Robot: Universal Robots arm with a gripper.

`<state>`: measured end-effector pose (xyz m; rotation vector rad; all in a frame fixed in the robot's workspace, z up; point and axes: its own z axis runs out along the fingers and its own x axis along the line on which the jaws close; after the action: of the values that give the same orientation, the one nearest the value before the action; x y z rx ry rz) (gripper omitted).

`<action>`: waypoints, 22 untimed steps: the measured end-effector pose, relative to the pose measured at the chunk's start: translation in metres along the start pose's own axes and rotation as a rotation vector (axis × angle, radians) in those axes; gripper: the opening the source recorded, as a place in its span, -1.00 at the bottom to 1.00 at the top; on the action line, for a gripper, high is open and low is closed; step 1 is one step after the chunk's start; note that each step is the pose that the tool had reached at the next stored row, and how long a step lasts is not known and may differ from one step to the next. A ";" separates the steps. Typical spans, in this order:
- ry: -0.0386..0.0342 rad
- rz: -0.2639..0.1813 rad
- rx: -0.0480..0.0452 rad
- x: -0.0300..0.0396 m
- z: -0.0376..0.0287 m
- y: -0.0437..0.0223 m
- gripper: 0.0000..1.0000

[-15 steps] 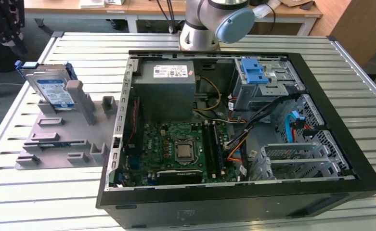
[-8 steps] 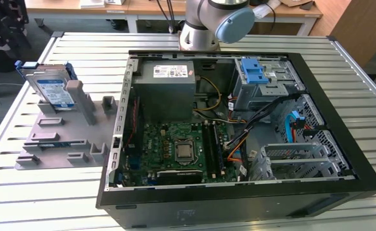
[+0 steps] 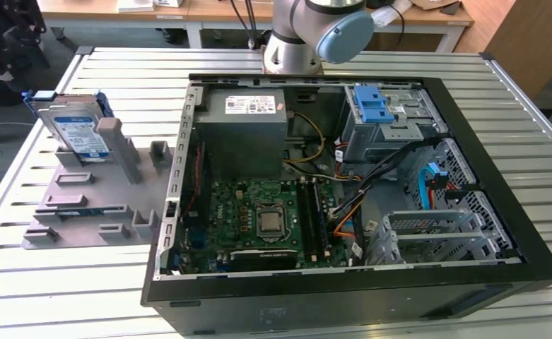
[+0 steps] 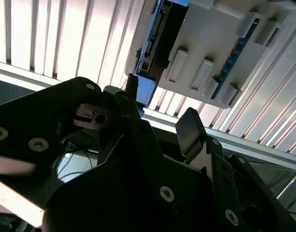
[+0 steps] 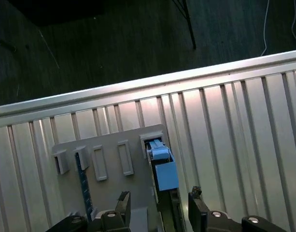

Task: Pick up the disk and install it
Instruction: 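Pick up the disk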

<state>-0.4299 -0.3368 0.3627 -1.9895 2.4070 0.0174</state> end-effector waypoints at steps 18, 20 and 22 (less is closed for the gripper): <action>0.0025 -0.033 -0.0001 -0.0033 0.0204 0.0071 0.18; 0.0025 -0.038 -0.0002 -0.0031 0.0234 0.0080 0.18; 0.0024 -0.062 -0.0008 -0.0029 0.0265 0.0087 0.18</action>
<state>-0.4377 -0.3318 0.3362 -2.0643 2.3460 0.0150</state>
